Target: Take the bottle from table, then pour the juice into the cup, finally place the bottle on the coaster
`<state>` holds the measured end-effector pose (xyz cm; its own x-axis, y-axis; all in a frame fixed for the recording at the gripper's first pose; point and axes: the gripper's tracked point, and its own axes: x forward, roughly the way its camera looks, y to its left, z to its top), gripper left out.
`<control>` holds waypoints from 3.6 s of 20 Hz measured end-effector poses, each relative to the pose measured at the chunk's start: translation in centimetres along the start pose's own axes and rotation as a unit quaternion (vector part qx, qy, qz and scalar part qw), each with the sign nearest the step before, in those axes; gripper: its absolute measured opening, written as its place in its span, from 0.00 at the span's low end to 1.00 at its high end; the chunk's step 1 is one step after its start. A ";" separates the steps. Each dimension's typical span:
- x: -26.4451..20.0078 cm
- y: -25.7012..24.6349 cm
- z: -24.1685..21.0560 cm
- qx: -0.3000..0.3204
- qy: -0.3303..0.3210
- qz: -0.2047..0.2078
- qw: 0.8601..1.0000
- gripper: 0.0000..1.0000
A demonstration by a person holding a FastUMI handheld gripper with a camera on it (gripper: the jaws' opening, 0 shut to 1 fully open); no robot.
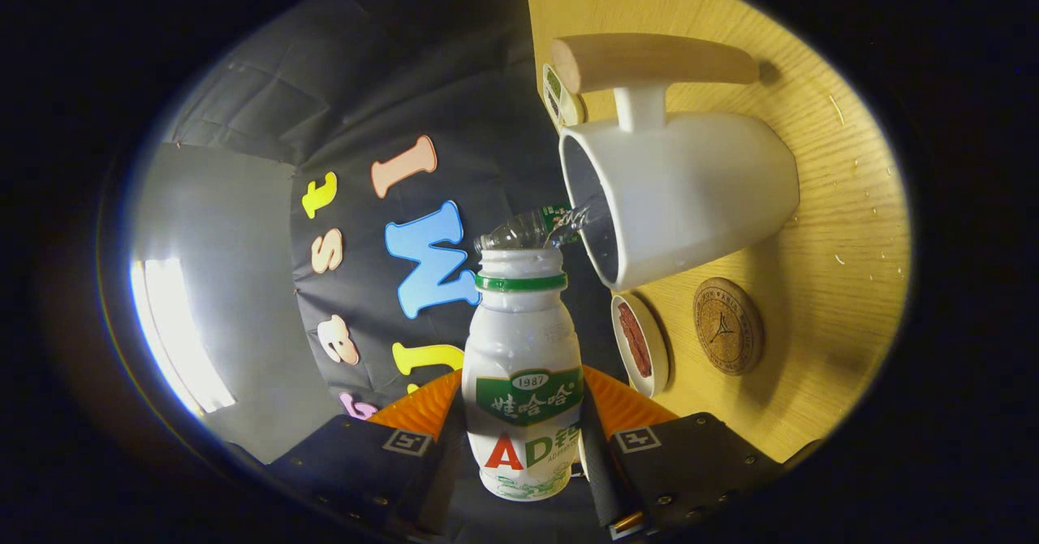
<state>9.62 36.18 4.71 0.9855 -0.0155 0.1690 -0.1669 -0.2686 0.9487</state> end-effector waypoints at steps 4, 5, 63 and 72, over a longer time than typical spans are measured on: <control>0.2 0.1 -0.2 0.010 -0.002 0.005 1.000 0.67; 0.2 0.1 -0.1 0.012 -0.003 0.005 1.000 0.67; 0.8 -1.6 0.9 0.062 -0.018 -0.013 0.998 0.67; 0.5 -2.9 1.4 -0.029 -0.017 -0.040 0.999 0.67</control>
<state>10.63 35.58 1.67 0.9961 -0.0285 0.0837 -0.0879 -0.2148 0.9727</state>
